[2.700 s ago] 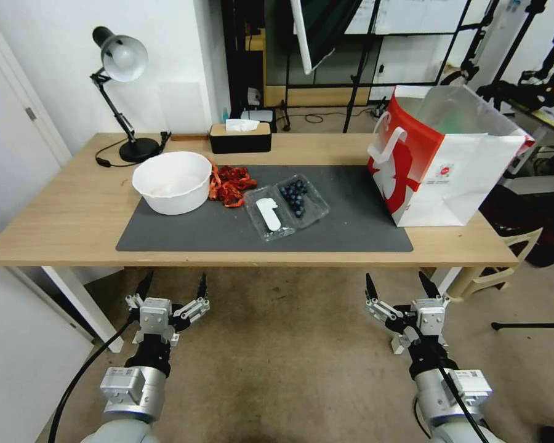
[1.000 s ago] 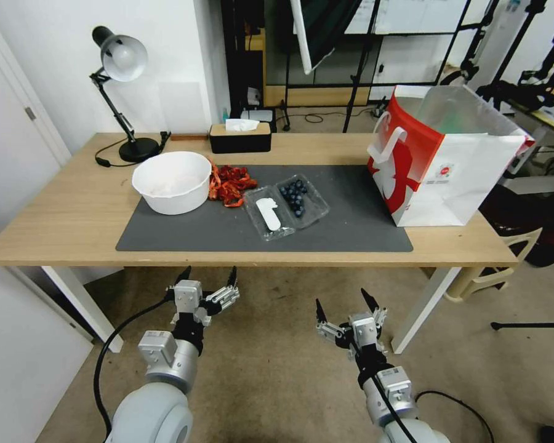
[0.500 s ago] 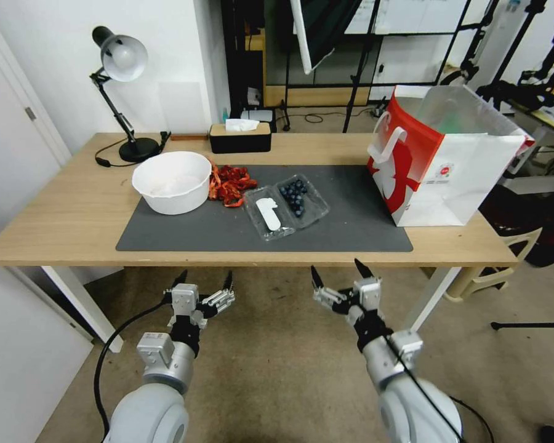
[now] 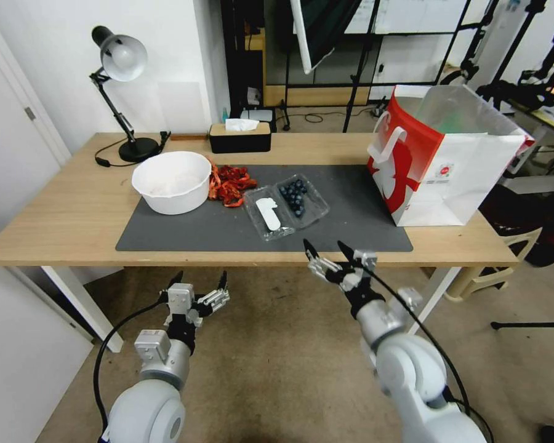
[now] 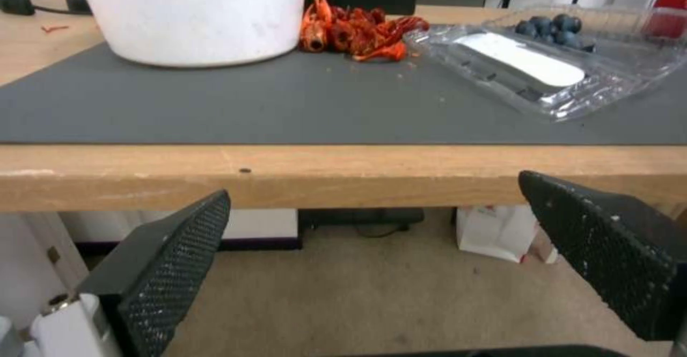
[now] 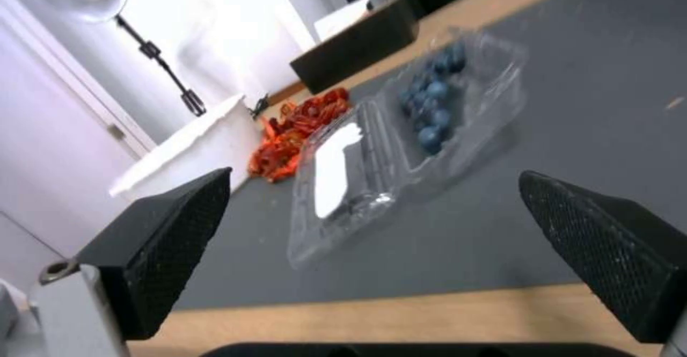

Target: Close the takeout container lid, then place the container into the takeout bag.

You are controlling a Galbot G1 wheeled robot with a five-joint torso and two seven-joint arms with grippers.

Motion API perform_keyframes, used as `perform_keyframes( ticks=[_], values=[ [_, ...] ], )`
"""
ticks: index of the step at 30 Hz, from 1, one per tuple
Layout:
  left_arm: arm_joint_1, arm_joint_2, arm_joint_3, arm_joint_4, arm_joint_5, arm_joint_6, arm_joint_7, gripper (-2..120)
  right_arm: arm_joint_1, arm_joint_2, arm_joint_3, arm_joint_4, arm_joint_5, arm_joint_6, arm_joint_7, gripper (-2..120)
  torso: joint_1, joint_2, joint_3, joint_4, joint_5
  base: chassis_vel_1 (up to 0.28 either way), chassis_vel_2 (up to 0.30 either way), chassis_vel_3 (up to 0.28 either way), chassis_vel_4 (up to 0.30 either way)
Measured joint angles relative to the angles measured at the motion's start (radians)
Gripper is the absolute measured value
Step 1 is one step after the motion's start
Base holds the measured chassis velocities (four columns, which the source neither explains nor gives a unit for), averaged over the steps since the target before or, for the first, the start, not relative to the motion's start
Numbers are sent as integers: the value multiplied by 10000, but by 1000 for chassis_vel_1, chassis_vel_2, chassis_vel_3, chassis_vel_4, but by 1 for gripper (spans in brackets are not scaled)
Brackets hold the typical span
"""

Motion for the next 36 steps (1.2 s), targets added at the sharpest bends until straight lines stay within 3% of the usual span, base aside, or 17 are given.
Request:
perform_keyframes(
  ticks=[6,14,36],
  values=[
    [76,-53,-101,98,21,-108,22,100,1393,-137,-310,-326,2670,-1203,1979,100,0,0,0,0,-1,0,0,0,0],
    [146,-80,-237,155,21,-168,32,100,2619,-109,-768,-757,4580,-2385,4367,100,0,-1,0,-1,-1,0,0,0,0],
    [155,-65,-234,286,-26,-272,65,100,4014,638,-1453,-1862,5156,-3099,6123,100,1,1,0,-1,-1,0,0,0,0]
  ],
)
